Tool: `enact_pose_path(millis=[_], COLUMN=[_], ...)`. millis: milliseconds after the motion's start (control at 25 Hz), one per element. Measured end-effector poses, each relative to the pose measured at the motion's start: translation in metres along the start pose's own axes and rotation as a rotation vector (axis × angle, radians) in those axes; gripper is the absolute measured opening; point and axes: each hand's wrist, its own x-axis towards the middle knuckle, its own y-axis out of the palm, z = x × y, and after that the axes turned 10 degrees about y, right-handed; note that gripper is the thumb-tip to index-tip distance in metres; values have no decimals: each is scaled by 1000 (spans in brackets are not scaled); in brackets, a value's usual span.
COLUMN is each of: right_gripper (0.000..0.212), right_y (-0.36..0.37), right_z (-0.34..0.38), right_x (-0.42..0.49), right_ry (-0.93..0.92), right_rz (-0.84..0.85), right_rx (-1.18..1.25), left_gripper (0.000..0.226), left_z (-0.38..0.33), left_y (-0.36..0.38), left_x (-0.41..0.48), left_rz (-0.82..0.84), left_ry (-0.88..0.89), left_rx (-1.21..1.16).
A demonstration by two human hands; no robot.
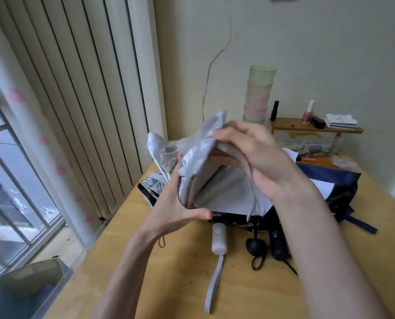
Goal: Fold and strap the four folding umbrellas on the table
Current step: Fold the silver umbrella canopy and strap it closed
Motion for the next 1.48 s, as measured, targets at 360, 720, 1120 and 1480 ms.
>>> enact_pose_path(millis=[360, 720, 1120, 1480], right_gripper=[26, 97, 90, 47], right_y=[67, -23, -56, -43], right_z=[-3, -2, -2, -9], right_x=[45, 32, 42, 42], right_ry=[-100, -9, 118, -249], right_rz=[100, -227, -137, -386], right_rx=[-437, -787, -575, -401], left_gripper=[56, 48, 44, 59], left_z=[-17, -19, -32, -10], left_y=[3, 1, 7, 3], left_x=[-13, -13, -13, -7], left_rz=[-106, -109, -182, -654], left_ry=[-147, -124, -256, 96], left_rx=[-134, -286, -522, 147])
